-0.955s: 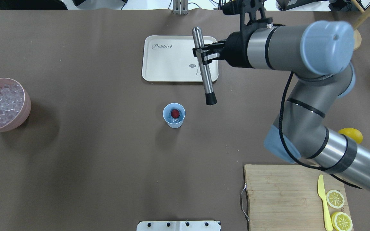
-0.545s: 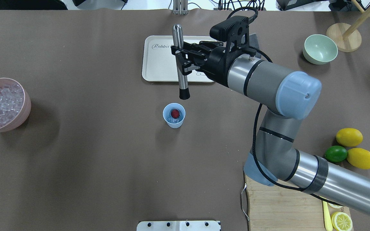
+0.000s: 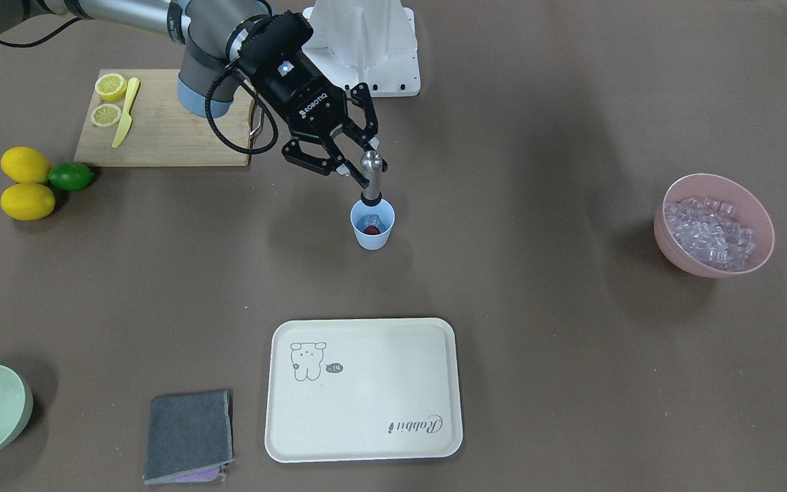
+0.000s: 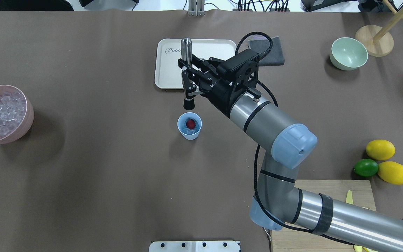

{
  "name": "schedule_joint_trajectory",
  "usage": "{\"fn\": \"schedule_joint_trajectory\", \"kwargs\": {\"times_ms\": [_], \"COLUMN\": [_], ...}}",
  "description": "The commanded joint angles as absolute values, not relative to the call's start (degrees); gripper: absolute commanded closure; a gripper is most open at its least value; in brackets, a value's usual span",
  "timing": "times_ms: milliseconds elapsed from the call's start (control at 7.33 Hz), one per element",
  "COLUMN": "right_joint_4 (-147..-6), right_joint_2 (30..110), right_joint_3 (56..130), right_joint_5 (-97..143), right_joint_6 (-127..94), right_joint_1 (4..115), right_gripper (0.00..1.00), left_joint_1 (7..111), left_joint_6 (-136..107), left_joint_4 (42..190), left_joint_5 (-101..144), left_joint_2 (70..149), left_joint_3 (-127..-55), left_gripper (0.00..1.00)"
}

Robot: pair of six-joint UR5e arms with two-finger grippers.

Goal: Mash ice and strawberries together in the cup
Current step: 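Carry the muddler with the right gripper over the blue cup, then lower the muddler into the blue cup and press down with the right gripper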

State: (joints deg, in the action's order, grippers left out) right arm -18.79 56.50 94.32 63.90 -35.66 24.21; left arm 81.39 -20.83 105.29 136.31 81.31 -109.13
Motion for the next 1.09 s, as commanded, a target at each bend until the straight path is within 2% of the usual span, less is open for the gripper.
{"fn": "schedule_joint_trajectory", "kwargs": {"times_ms": [0, 955], "right_joint_4": [-15.0, -13.4], "right_joint_2": [56.2, 56.0], "right_joint_3": [90.1, 84.3], "right_joint_5": [62.1, 62.4], "right_joint_6": [-33.8, -33.7], "right_joint_1": [22.4, 19.7], "right_gripper": [1.0, 1.0], "left_joint_1": [81.6, 82.0], "left_joint_6": [-20.8, -20.8], "left_joint_4": [105.4, 105.6], "left_joint_5": [136.3, 136.2], "left_joint_2": [80.9, 79.7], "left_joint_3": [-109.3, -110.3], "left_gripper": [0.02, 0.02]}}
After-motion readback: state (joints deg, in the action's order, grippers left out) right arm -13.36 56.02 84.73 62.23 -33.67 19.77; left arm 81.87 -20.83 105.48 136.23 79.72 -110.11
